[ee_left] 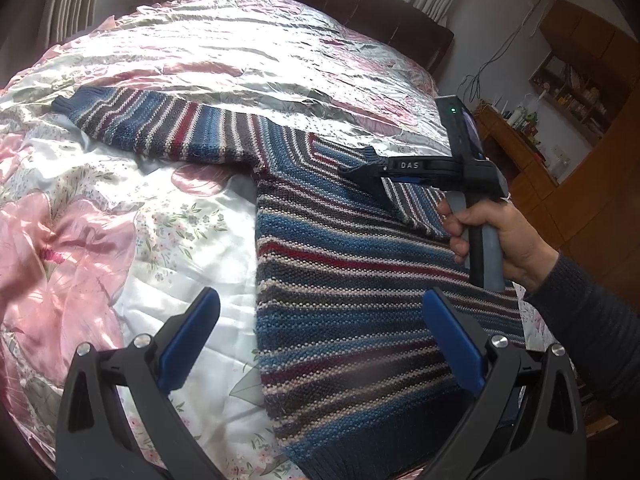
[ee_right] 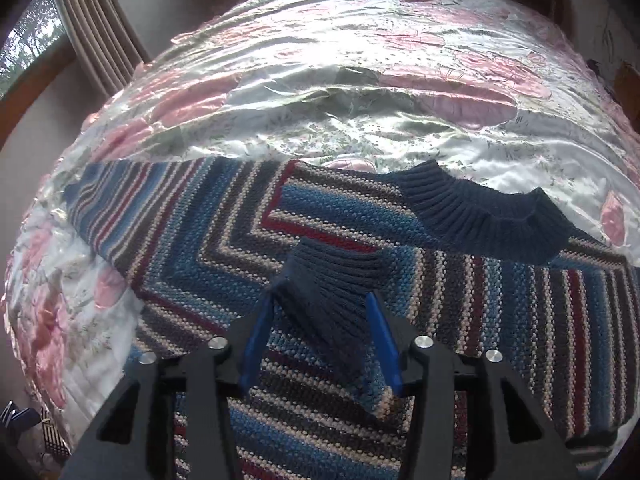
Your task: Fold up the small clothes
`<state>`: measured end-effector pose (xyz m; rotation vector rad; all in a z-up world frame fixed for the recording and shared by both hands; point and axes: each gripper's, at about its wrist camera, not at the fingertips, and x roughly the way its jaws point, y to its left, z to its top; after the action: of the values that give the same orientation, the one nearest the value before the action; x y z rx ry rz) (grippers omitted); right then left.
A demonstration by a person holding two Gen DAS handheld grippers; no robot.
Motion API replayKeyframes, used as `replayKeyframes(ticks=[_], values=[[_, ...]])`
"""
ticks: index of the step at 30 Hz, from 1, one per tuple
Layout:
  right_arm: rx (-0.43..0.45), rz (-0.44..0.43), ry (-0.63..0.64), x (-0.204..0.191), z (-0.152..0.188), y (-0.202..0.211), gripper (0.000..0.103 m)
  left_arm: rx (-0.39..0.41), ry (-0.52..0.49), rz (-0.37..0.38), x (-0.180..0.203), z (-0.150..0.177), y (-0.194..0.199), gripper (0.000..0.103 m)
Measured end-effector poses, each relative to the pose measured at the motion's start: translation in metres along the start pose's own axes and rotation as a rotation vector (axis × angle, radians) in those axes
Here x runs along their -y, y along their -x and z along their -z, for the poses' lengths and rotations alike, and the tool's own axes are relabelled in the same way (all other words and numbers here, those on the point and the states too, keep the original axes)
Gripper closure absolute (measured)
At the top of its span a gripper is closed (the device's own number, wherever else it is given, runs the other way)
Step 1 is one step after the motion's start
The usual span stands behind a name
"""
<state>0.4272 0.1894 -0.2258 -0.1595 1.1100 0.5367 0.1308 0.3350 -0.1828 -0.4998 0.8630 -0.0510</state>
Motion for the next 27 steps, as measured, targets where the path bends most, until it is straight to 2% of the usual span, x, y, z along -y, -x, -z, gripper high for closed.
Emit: replayKeyframes(ticks=[5, 8, 10, 12, 15, 17, 19, 21, 23, 25, 27], values=[[-0.023, 0.023, 0.009, 0.001, 0.006, 0.001, 0.054, -0.008, 0.028, 0.023, -0.004, 0.002, -0.002, 0.003], [-0.033, 0.099, 0.119, -0.015, 0.017, -0.005, 0.054, -0.005, 0.024, 0.028, -0.004, 0.003, -0.002, 0.003], [-0.041, 0.108, 0.156, -0.022, 0.024, -0.006, 0.055, -0.021, 0.056, 0.057, -0.006, 0.000, -0.006, 0.003], [-0.032, 0.087, 0.082, -0.013, 0.031, 0.003, 0.055, -0.065, 0.094, 0.147, -0.002, -0.013, -0.017, 0.003], [0.052, -0.032, -0.117, 0.017, 0.055, 0.036, 0.055, -0.099, 0.129, 0.348, 0.010, -0.052, -0.047, 0.003], [0.119, -0.079, -0.243, 0.036, 0.083, 0.057, 0.051, -0.192, 0.176, 0.473, 0.019, -0.078, -0.092, 0.003], [0.161, -0.115, -0.335, 0.049, 0.116, 0.069, 0.047, -0.305, 0.283, 0.577, 0.019, -0.097, -0.152, 0.003], [0.172, -0.141, -0.363, 0.052, 0.143, 0.071, 0.047, -0.390, 0.415, 0.572, 0.011, -0.103, -0.208, 0.003], [0.180, -0.149, -0.358, 0.050, 0.159, 0.070, 0.047, -0.418, 0.522, 0.538, 0.006, -0.104, -0.246, 0.003], [0.197, -0.182, -0.352, 0.047, 0.167, 0.069, 0.047, -0.375, 0.510, 0.473, 0.010, -0.111, -0.264, 0.003], [0.225, -0.191, -0.332, 0.043, 0.170, 0.070, 0.047, -0.382, 0.534, 0.429, 0.013, -0.115, -0.279, 0.003]])
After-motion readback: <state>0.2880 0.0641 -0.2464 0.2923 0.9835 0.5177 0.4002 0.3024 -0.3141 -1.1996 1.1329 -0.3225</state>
